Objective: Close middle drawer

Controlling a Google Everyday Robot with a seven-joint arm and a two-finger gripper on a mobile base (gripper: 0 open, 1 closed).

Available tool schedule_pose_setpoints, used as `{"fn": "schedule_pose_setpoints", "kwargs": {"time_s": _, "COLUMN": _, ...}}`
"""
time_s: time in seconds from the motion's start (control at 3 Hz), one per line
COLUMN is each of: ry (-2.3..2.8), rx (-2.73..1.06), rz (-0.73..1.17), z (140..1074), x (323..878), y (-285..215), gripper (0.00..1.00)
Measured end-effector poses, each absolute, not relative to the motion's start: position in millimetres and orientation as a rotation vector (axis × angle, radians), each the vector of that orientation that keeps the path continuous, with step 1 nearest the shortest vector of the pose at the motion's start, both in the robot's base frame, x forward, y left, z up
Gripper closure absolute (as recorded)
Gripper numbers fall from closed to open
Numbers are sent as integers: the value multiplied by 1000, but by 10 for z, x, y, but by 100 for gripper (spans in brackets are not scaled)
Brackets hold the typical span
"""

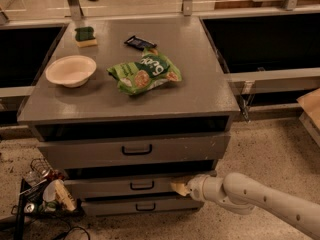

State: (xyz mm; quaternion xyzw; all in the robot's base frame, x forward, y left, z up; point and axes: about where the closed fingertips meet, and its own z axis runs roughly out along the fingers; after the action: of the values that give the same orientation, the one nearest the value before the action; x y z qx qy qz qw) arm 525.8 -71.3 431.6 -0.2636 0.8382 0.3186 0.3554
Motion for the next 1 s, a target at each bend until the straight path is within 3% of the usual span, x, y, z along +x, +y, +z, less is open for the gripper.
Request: {"fn": "schedule_pose_setpoints", "kwargs": {"time_s": 1.0, "ry": 2131, "rx": -695, "rz": 802, "z": 4400, "x": 5316, "y": -646, "gripper": 100}}
